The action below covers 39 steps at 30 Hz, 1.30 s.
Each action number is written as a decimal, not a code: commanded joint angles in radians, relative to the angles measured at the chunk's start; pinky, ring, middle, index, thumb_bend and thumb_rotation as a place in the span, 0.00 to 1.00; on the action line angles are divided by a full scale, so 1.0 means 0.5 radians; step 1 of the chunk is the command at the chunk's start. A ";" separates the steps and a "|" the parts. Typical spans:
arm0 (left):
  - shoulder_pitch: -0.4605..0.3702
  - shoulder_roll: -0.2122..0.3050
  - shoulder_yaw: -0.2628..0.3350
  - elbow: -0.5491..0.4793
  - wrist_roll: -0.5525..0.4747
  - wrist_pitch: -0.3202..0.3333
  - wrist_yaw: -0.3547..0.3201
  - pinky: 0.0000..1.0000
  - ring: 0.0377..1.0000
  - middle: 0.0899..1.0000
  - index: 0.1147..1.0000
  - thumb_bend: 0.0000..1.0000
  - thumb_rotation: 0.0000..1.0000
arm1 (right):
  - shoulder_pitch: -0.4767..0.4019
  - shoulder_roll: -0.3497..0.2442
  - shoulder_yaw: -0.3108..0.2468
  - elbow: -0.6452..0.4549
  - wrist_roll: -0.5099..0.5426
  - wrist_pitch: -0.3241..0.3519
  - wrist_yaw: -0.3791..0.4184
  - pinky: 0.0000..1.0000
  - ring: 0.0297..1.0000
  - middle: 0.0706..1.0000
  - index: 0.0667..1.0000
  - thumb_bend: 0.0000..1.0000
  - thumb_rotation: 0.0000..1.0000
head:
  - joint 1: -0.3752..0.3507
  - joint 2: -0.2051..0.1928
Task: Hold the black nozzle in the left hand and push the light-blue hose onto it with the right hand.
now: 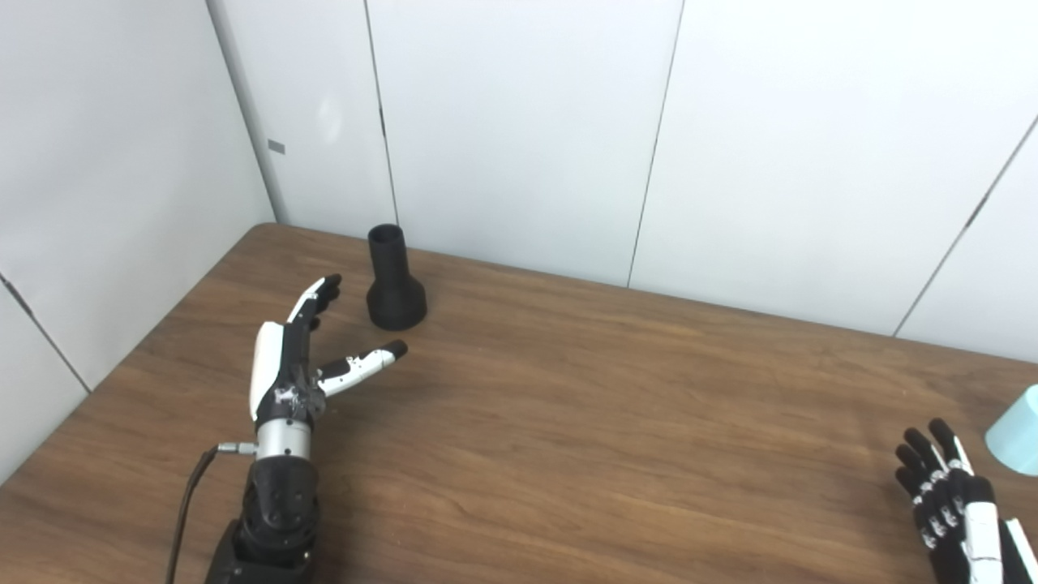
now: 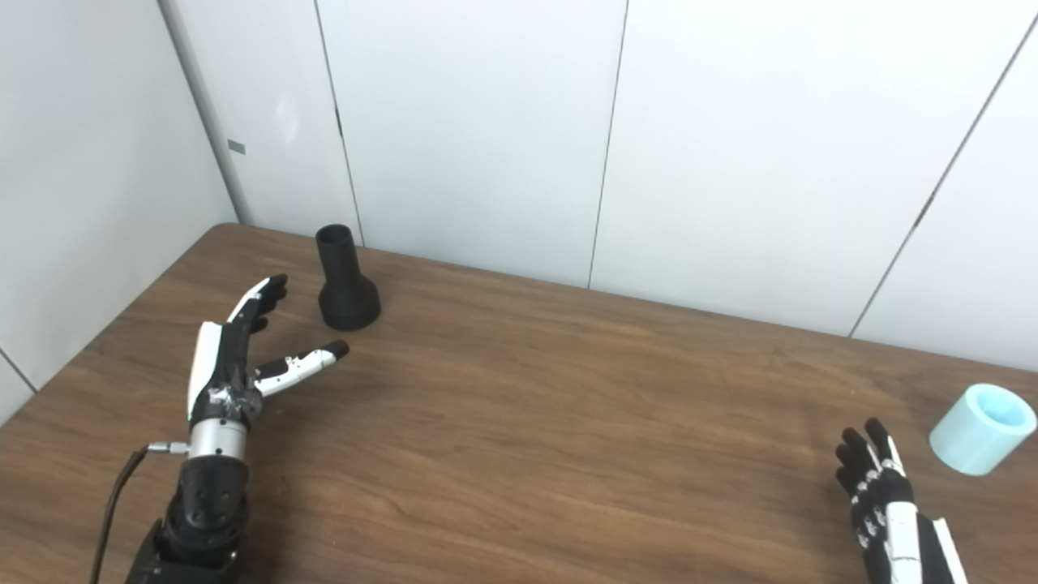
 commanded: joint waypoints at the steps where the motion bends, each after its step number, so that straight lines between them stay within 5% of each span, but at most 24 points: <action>1: -0.139 0.099 0.007 0.000 0.047 0.028 0.029 0.84 0.87 0.85 0.84 0.90 0.25 | 0.126 0.080 0.029 0.235 -0.005 -0.061 -0.011 0.97 0.96 0.95 0.98 0.55 1.00 | 0.002 0.011; 12: -0.505 0.363 -0.165 0.489 0.068 0.175 -0.087 0.81 0.90 0.88 0.91 0.94 0.28 | 0.138 0.089 0.082 0.186 -0.063 -0.087 0.004 1.00 0.96 0.96 0.99 0.47 1.00 | -0.004 0.050; 19: -0.702 0.439 -0.256 0.699 0.071 0.276 -0.173 0.94 0.97 0.93 0.95 0.98 0.29 | 0.150 0.080 0.097 0.144 -0.086 -0.064 0.011 0.98 0.95 0.95 1.00 0.47 1.00 | -0.007 0.083; 27: -0.871 0.542 -0.424 0.837 0.128 0.427 -0.331 1.00 1.00 0.96 0.91 1.00 0.39 | 0.152 0.095 0.092 0.128 -0.077 -0.042 0.001 0.99 0.96 0.94 1.00 0.49 1.00 | -0.015 0.099; 39: -0.944 0.577 -0.649 0.870 0.299 0.583 -0.355 1.00 1.00 0.93 0.77 1.00 0.42 | 0.156 0.089 0.094 0.111 -0.160 -0.053 -0.041 0.97 0.93 0.90 0.99 0.50 1.00 | -0.034 0.121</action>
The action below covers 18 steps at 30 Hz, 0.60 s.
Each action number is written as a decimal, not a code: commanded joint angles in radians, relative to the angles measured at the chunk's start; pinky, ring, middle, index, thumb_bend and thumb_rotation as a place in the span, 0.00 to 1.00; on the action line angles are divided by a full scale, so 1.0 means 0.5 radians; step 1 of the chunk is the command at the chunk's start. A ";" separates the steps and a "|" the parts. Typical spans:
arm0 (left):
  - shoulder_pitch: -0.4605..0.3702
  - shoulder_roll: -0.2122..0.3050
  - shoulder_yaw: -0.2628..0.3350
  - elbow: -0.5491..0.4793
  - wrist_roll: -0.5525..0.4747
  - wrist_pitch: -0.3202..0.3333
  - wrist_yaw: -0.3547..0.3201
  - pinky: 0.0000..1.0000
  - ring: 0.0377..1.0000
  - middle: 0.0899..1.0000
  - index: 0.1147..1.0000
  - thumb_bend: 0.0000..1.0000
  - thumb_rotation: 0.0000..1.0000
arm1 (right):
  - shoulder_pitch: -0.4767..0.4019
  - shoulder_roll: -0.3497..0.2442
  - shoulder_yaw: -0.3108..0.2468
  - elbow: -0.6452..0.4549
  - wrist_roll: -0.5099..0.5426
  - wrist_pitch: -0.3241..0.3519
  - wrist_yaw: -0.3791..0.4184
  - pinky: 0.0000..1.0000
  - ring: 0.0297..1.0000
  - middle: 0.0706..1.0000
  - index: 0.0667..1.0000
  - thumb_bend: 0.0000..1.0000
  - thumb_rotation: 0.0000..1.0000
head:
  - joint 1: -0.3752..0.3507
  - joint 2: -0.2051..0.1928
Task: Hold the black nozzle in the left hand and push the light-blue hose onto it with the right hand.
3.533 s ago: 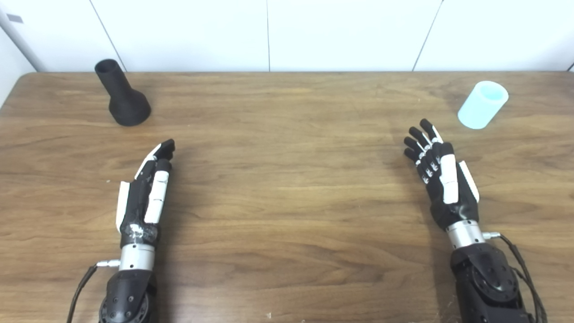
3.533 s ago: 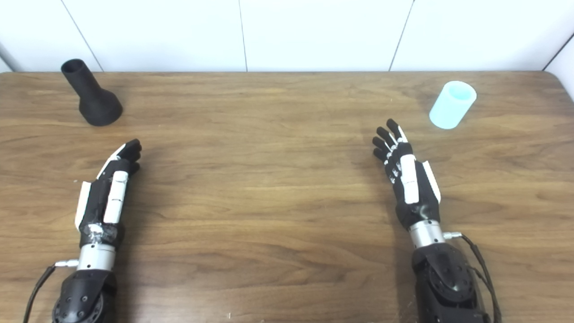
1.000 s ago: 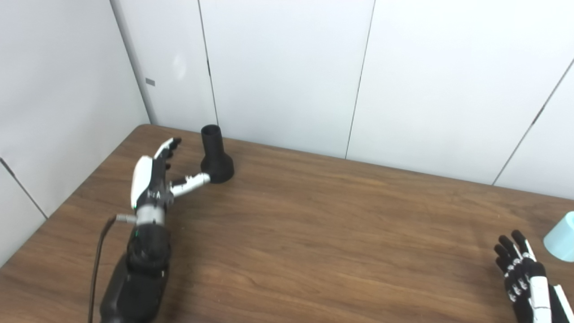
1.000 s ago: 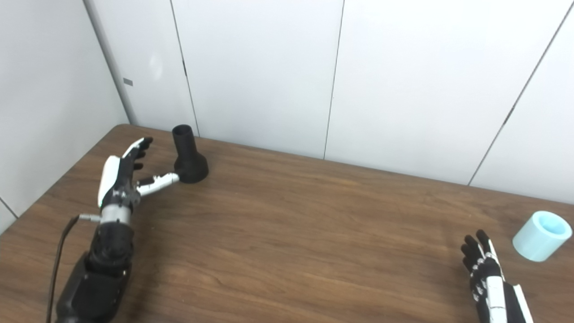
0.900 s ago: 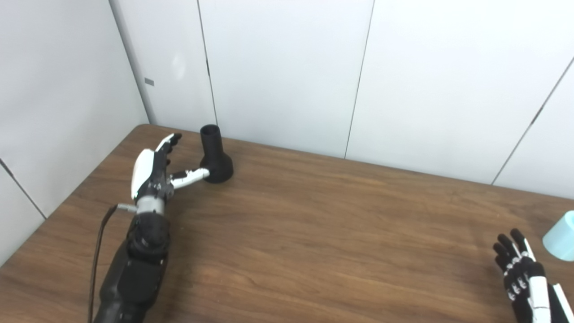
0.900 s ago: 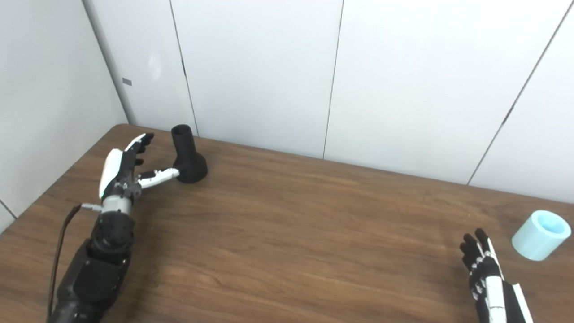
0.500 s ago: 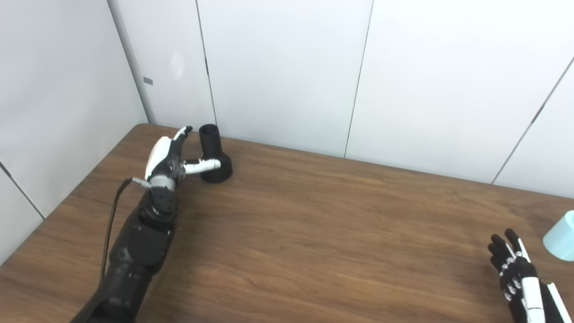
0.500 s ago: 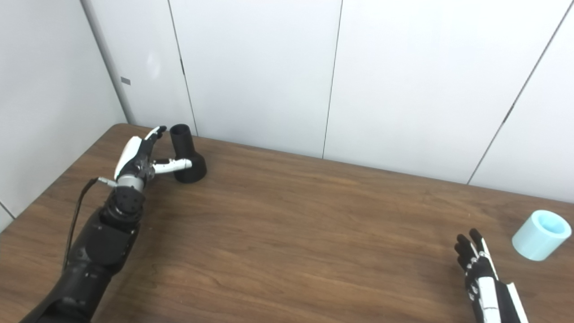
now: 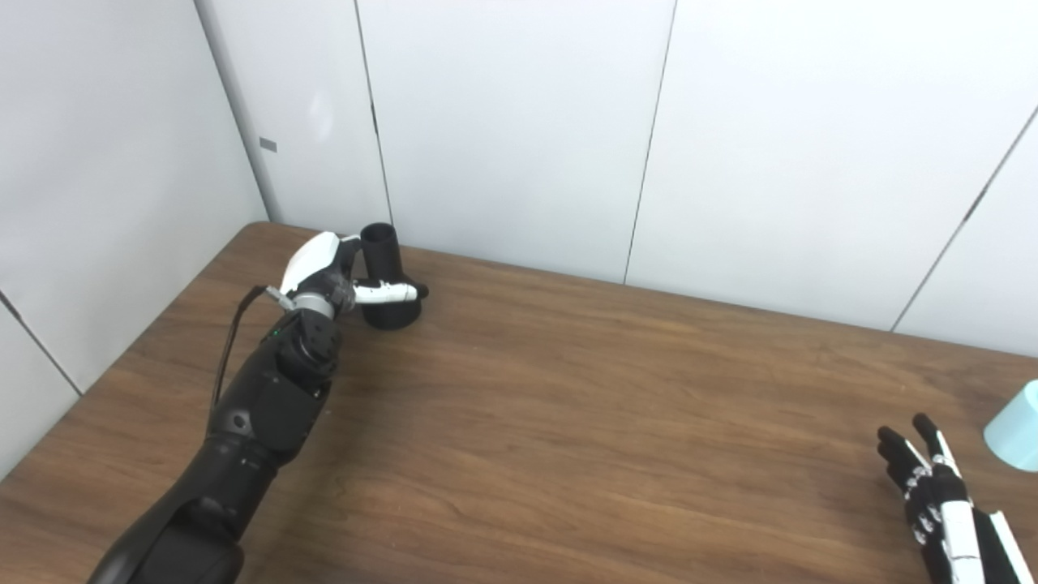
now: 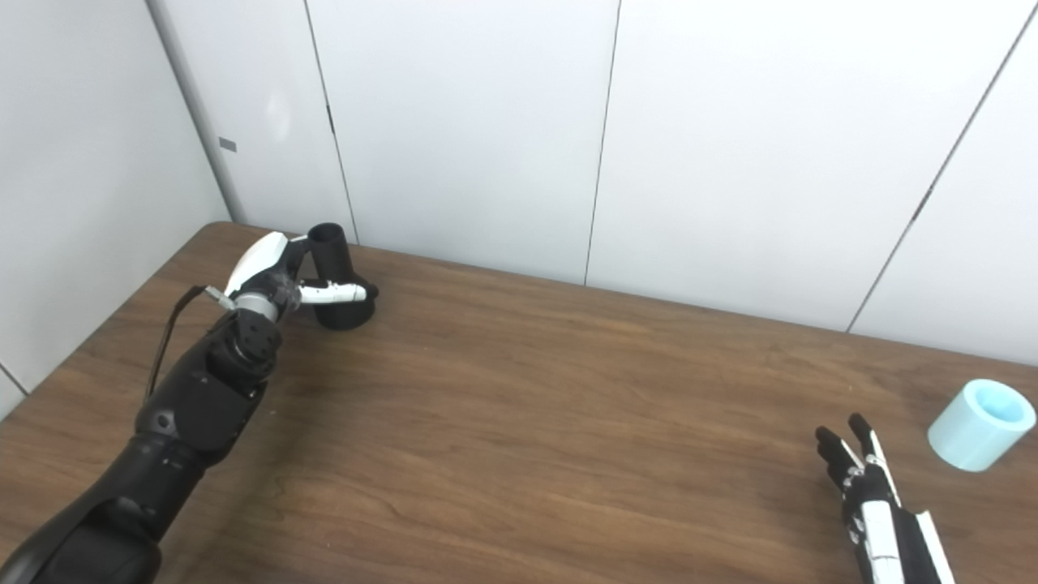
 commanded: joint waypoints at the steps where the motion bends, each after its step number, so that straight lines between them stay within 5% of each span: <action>1: -0.107 0.060 0.000 -0.028 0.037 0.002 0.013 1.00 1.00 0.93 0.77 1.00 0.41 | 0.143 0.090 0.043 0.148 0.002 -0.007 -0.023 0.97 0.93 0.89 0.98 0.50 1.00 | 0.003 0.001; 18: -0.095 0.063 -0.105 0.077 0.125 -0.037 0.054 1.00 0.93 0.79 0.73 0.98 0.41 | 0.162 0.075 0.055 0.125 -0.006 -0.015 -0.014 0.99 0.90 0.83 0.99 0.49 1.00 | -0.010 0.039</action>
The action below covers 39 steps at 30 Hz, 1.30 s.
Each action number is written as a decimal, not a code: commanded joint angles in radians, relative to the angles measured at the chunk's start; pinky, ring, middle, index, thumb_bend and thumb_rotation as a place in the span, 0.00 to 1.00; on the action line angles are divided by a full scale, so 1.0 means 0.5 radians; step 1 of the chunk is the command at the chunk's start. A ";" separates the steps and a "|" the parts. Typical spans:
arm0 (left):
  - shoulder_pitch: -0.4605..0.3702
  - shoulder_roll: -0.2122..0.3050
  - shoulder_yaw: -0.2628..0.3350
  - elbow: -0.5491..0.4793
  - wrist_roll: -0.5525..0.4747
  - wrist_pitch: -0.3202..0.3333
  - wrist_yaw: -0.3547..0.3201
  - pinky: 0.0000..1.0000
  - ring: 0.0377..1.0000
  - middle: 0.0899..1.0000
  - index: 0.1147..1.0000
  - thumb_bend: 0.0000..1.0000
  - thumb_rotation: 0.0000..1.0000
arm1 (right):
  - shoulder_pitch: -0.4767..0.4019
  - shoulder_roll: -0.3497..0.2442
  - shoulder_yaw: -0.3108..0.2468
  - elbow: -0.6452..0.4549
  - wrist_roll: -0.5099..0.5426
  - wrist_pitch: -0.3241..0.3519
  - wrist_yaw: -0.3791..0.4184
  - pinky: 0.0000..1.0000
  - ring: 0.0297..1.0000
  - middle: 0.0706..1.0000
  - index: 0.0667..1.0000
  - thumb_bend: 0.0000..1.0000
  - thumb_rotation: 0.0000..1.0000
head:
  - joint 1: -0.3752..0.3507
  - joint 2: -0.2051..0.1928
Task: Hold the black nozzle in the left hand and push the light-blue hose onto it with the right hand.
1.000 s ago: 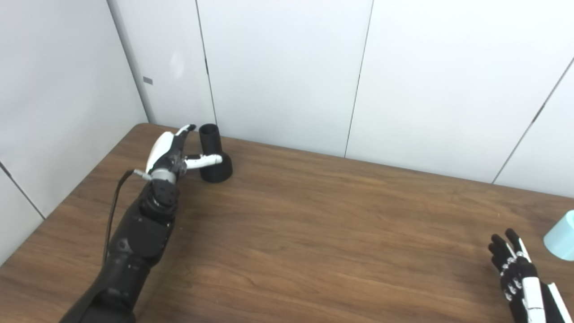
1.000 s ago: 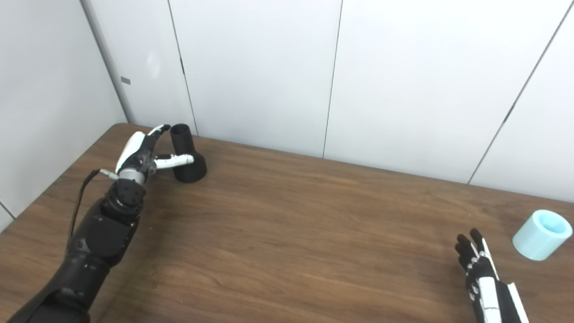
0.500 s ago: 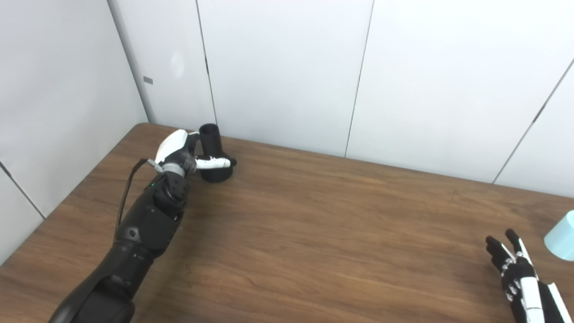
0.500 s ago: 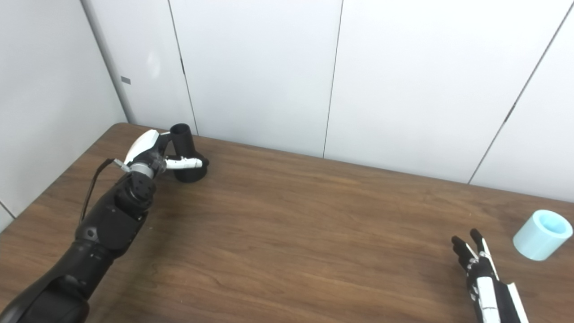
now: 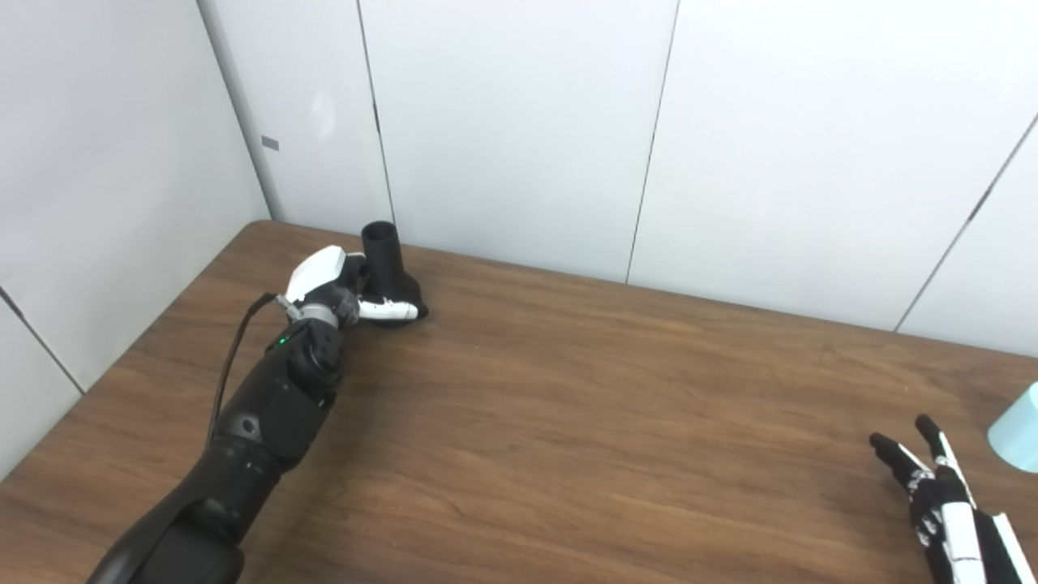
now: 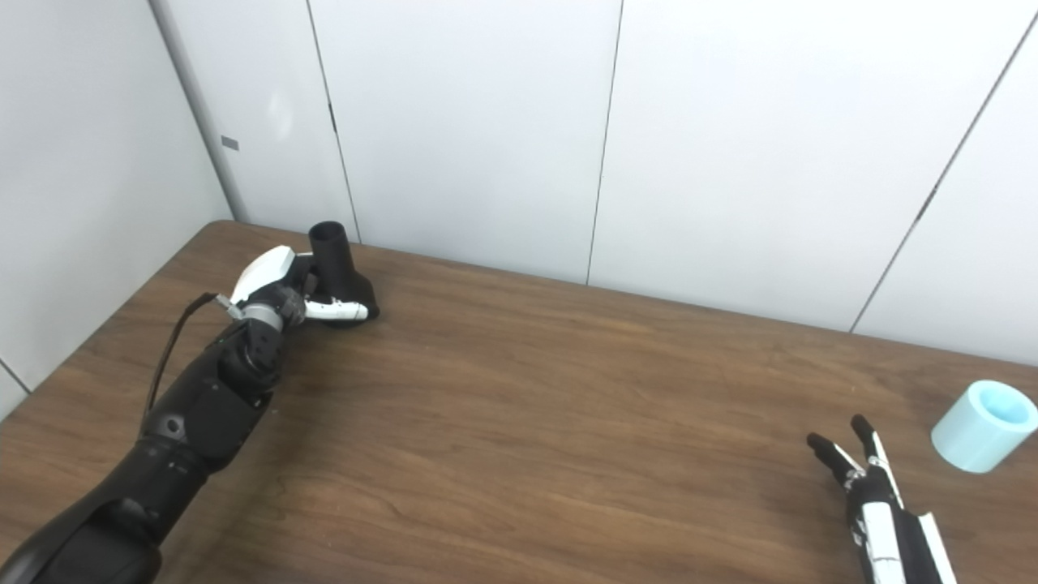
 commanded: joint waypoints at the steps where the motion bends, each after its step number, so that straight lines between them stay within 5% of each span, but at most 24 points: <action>1: -0.092 0.060 -0.006 0.005 0.042 -0.051 0.046 1.00 0.92 0.79 0.73 0.98 0.41 | 0.151 0.079 0.053 0.141 0.006 -0.022 -0.003 1.00 0.90 0.82 0.98 0.48 1.00 | 0.000 0.002; 19: -0.094 -0.016 0.048 0.121 0.000 -0.183 0.157 1.00 0.79 0.64 0.64 0.91 0.30 | 0.153 0.089 0.056 0.117 -0.009 0.009 -0.019 0.99 0.88 0.81 0.98 0.47 1.00 | -0.047 0.005; 22: -0.072 -0.040 0.093 0.132 -0.065 -0.312 0.207 1.00 0.75 0.60 0.58 0.86 0.17 | 0.158 0.094 0.054 0.108 -0.009 0.024 -0.022 0.99 0.88 0.81 0.98 0.49 1.00 | -0.047 0.006; 23: -0.064 -0.046 0.103 0.137 -0.079 -0.355 0.226 1.00 0.73 0.58 0.49 0.66 0.11 | 0.160 0.095 0.054 0.106 -0.012 0.025 -0.024 0.98 0.88 0.81 0.98 0.50 1.00 | -0.047 0.006; 26: -0.044 -0.059 0.119 0.142 -0.086 -0.427 0.282 1.00 0.73 0.59 0.43 0.54 0.06 | 0.162 0.098 0.055 0.100 -0.019 0.021 -0.028 0.99 0.88 0.81 0.98 0.50 1.00 | -0.050 0.011; 39: 0.035 -0.067 0.091 0.077 -0.035 -0.525 0.372 1.00 0.70 0.51 0.38 0.51 0.00 | 0.174 0.093 0.066 0.073 -0.028 0.039 -0.031 1.00 0.89 0.82 0.98 0.50 1.00 | -0.056 0.026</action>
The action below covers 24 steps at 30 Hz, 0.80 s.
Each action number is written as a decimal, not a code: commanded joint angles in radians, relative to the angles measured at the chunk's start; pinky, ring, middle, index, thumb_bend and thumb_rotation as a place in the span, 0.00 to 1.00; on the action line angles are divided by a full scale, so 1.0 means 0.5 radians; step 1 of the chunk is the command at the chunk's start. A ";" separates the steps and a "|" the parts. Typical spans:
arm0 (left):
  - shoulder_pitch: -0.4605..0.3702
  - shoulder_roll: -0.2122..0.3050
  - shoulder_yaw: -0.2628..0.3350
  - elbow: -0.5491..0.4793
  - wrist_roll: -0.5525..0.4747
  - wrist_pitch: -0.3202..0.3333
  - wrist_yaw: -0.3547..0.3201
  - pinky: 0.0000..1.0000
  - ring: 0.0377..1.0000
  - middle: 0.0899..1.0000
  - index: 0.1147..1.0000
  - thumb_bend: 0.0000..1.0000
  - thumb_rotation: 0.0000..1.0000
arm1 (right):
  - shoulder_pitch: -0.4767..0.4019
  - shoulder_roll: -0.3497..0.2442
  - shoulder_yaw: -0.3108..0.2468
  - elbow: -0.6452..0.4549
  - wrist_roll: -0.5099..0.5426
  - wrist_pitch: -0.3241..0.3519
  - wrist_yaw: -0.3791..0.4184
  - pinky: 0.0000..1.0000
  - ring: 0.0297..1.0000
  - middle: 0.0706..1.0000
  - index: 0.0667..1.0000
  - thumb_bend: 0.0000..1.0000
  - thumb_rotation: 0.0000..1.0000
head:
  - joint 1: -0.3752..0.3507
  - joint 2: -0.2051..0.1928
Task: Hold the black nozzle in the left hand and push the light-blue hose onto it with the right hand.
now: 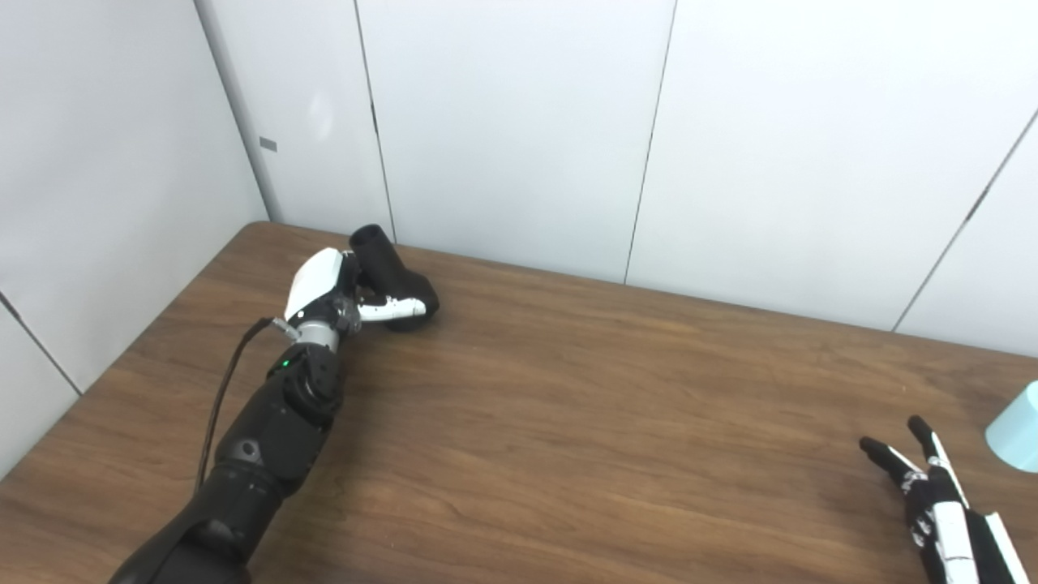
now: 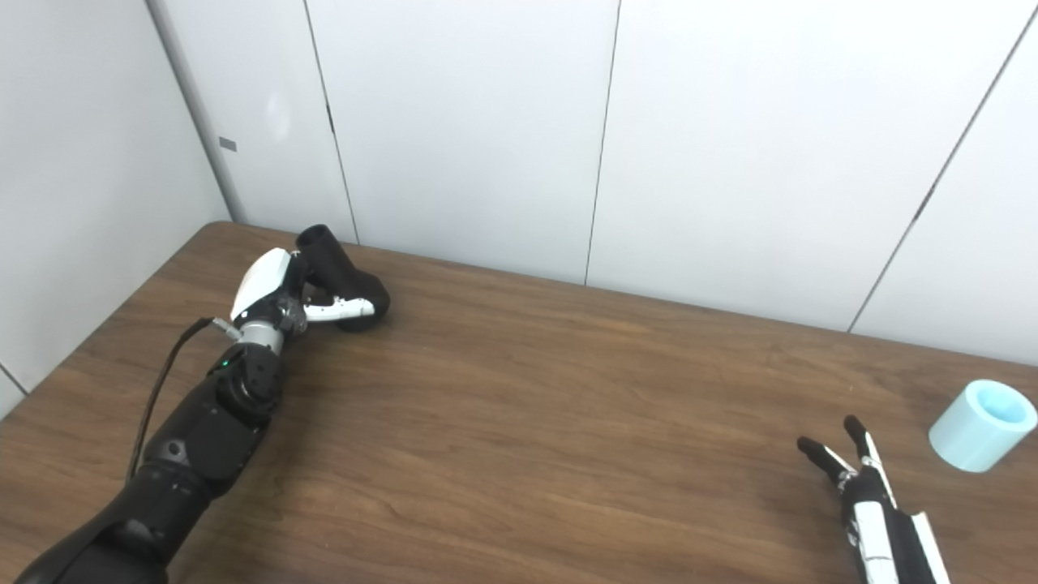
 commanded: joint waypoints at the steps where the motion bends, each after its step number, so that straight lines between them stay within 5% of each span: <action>1: -0.034 0.023 0.001 -0.074 0.015 -0.050 0.029 1.00 0.70 0.51 0.38 0.51 0.00 | 0.149 0.094 0.060 0.115 0.000 -0.004 -0.013 1.00 0.89 0.81 0.98 0.50 1.00 | 0.002 0.001; 7: 0.035 0.032 -0.054 -0.176 0.068 -0.074 0.013 1.00 0.75 0.45 0.41 0.52 0.00 | 0.142 0.105 0.055 0.113 0.025 0.010 -0.014 0.99 0.88 0.81 0.97 0.52 1.00 | -0.037 0.017; 24: 0.224 -0.016 -0.308 -0.624 0.385 0.019 -0.172 0.97 0.70 0.50 0.38 0.52 0.00 | 0.130 0.153 0.066 0.099 -0.043 0.016 -0.091 0.96 0.86 0.79 0.95 0.51 1.00 | -0.237 0.050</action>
